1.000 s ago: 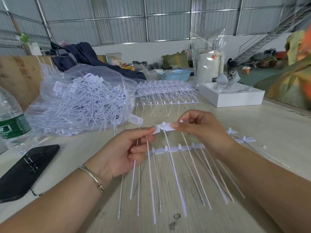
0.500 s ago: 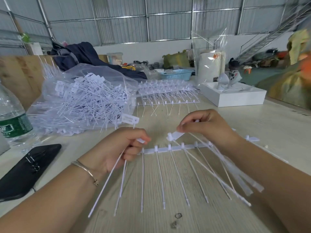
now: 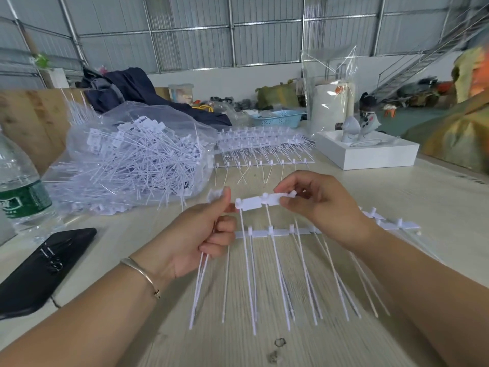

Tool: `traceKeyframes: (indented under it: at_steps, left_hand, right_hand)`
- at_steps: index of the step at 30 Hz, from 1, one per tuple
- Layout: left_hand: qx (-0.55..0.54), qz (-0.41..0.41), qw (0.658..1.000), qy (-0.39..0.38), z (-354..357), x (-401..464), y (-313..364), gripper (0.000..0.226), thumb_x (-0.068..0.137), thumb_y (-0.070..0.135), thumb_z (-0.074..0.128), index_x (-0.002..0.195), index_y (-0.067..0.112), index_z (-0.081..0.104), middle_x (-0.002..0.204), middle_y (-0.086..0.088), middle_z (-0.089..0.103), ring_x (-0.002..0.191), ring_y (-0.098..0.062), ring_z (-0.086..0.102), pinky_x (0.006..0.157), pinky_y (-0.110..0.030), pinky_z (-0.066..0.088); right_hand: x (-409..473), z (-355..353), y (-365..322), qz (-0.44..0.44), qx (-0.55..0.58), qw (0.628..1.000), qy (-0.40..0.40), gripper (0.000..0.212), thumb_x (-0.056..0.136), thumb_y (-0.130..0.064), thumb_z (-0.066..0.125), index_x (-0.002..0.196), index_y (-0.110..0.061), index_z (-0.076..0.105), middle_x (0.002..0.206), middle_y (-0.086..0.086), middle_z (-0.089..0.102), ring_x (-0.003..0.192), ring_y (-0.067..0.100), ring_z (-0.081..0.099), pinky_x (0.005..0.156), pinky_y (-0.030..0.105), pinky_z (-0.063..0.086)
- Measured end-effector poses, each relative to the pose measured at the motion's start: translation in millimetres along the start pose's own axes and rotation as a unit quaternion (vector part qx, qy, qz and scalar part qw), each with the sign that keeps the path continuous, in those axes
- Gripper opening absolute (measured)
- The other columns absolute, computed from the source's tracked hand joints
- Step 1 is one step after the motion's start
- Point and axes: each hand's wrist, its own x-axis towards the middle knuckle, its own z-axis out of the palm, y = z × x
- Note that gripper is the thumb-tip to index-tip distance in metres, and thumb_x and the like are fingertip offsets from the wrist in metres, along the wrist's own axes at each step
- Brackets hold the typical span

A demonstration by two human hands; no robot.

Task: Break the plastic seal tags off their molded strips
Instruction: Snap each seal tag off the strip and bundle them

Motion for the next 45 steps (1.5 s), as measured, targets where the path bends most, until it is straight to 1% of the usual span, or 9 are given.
traceKeyframes:
  at_steps: [5, 11, 18, 21, 27, 32, 36, 41, 45]
  left_hand:
    - [0.074, 0.044, 0.996, 0.034, 5, -3, -3, 0.029, 0.063, 0.036, 0.079, 0.061, 0.024, 0.053, 0.056, 0.007, 0.023, 0.043, -0.005, 0.016, 0.035, -0.016, 0.011]
    - [-0.023, 0.03, 0.997, 0.069, 0, 1, 0, 0.014, 0.069, 0.021, 0.074, 0.064, 0.019, 0.061, 0.059, 0.007, 0.022, 0.039, -0.003, 0.015, 0.028, -0.014, 0.011]
    - [-0.1, 0.037, 0.994, -0.038, 0, -2, 2, 0.022, 0.079, 0.023, 0.068, 0.061, 0.022, 0.055, 0.055, 0.01, 0.017, 0.039, -0.003, 0.011, 0.028, -0.014, 0.011]
    - [-0.115, 0.051, 0.99, -0.066, 1, -2, 1, 0.025, 0.076, 0.022, 0.077, 0.068, 0.021, 0.053, 0.057, 0.009, 0.017, 0.04, -0.003, 0.011, 0.028, -0.014, 0.012]
    - [-0.135, 0.06, 0.984, -0.101, 6, -6, -4, 0.039, 0.047, 0.024, 0.097, 0.06, 0.021, 0.06, 0.058, 0.009, 0.015, 0.04, -0.003, 0.011, 0.028, -0.012, 0.016]
    - [-0.136, 0.098, 0.983, -0.071, 10, -5, 1, 0.025, 0.076, 0.021, 0.076, 0.057, 0.022, 0.059, 0.059, 0.008, 0.01, 0.041, -0.004, 0.008, 0.03, -0.013, 0.012]
    - [-0.125, 0.119, 0.984, -0.043, 11, -4, 1, 0.026, 0.081, 0.02, 0.063, 0.056, 0.023, 0.057, 0.06, 0.007, 0.01, 0.042, -0.005, 0.008, 0.029, -0.013, 0.012]
    - [-0.131, 0.096, 0.982, -0.097, 11, -6, 0, 0.038, 0.062, 0.024, 0.09, 0.058, 0.024, 0.052, 0.057, 0.009, 0.014, 0.041, -0.004, 0.009, 0.029, -0.012, 0.016]
    - [-0.138, 0.072, 0.981, -0.114, 12, -6, -1, 0.047, 0.045, 0.026, 0.098, 0.058, 0.021, 0.053, 0.058, 0.008, 0.012, 0.04, -0.004, 0.008, 0.028, -0.013, 0.017]
  right_hand:
    - [-5, 8, 2, -0.022, -0.074, 0.996, -0.035, 0.007, 0.086, -0.006, 0.07, 0.092, -0.01, 0.071, 0.079, 0.001, 0.063, 0.07, 0.007, 0.054, 0.067, 0.013, 0.04]
    - [-1, 2, 1, -0.12, -0.304, 0.945, -0.027, 0.016, 0.092, -0.027, 0.064, 0.095, -0.013, 0.071, 0.077, 0.0, 0.067, 0.075, 0.018, 0.062, 0.071, 0.031, 0.046]
    - [-1, -2, 2, 0.024, -0.083, 0.996, -0.032, 0.029, 0.091, -0.028, 0.063, 0.08, -0.001, 0.064, 0.077, 0.029, 0.054, 0.066, 0.022, 0.04, 0.064, 0.028, 0.033]
    - [-1, -2, -2, 0.044, -0.016, 0.998, -0.049, 0.027, 0.093, -0.022, 0.061, 0.08, 0.001, 0.062, 0.072, 0.024, 0.048, 0.072, 0.021, 0.038, 0.072, 0.03, 0.031]
    - [-3, 1, -8, 0.032, -0.025, 0.997, -0.062, 0.02, 0.093, -0.018, 0.062, 0.075, -0.008, 0.064, 0.076, 0.026, 0.054, 0.072, 0.019, 0.044, 0.072, 0.029, 0.035]
    - [-3, 2, -12, 0.024, 0.022, 0.998, -0.052, 0.043, 0.098, -0.034, 0.044, 0.083, -0.001, 0.066, 0.069, 0.005, 0.051, 0.066, 0.011, 0.046, 0.068, 0.014, 0.037]
    - [-4, 5, -15, 0.011, -0.003, 1.0, -0.028, 0.049, 0.088, -0.055, 0.055, 0.08, -0.008, 0.068, 0.07, 0.022, 0.042, 0.066, 0.019, 0.04, 0.064, 0.025, 0.032]
    - [-8, 7, -15, 0.01, -0.033, 0.999, -0.029, 0.061, 0.081, -0.061, 0.056, 0.076, 0.0, 0.06, 0.071, 0.027, 0.035, 0.064, 0.033, 0.034, 0.065, 0.03, 0.025]
    - [-8, 9, -16, -0.008, -0.027, 0.999, -0.043, 0.063, 0.084, -0.053, 0.061, 0.076, 0.009, 0.055, 0.066, 0.017, 0.03, 0.06, 0.019, 0.031, 0.057, 0.024, 0.025]
